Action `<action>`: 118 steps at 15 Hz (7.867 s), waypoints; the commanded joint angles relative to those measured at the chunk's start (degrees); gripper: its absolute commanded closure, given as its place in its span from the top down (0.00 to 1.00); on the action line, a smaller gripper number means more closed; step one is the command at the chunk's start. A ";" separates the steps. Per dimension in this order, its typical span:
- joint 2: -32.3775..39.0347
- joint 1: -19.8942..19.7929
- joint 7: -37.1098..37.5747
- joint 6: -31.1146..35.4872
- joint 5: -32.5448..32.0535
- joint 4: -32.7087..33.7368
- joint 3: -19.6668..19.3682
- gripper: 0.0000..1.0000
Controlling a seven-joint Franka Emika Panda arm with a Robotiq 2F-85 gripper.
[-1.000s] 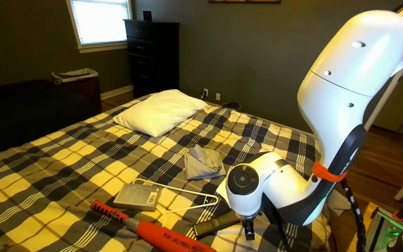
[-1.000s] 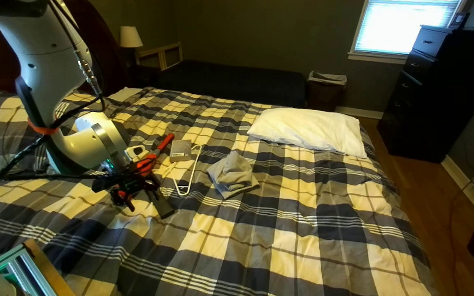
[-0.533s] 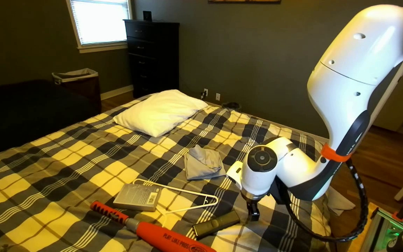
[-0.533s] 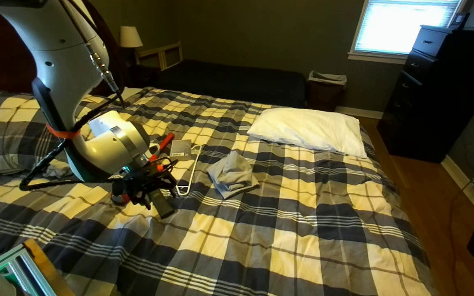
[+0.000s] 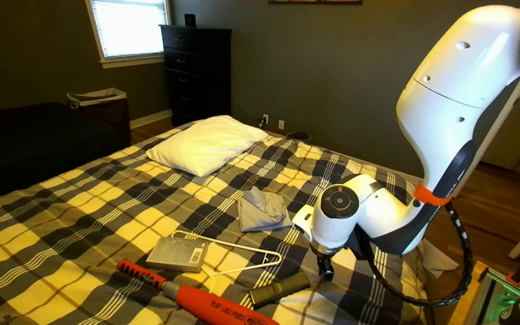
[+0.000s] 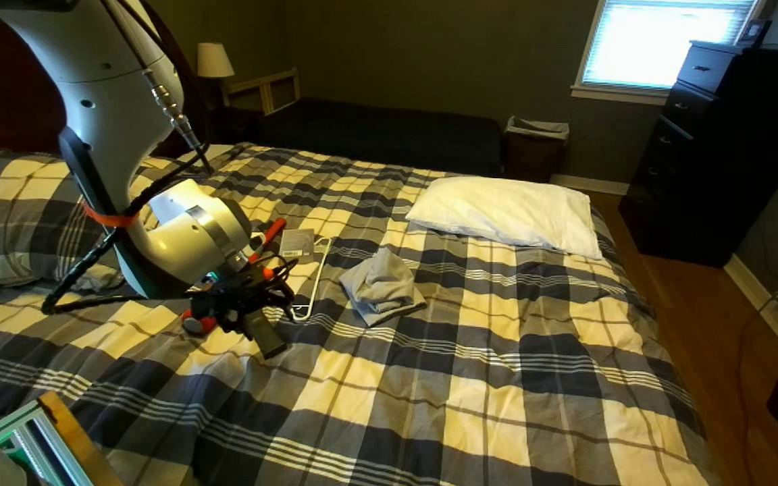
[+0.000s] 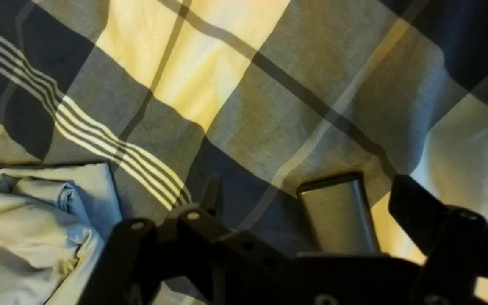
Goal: Move the remote control to the right.
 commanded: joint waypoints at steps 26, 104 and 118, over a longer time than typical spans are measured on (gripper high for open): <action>16.50 -1.47 3.94 11.88 -7.09 13.87 6.00 1.00; -0.45 -32.43 21.80 60.08 -21.98 18.66 -11.76 0.28; 13.41 -27.10 44.21 73.96 -43.87 40.87 -13.81 0.28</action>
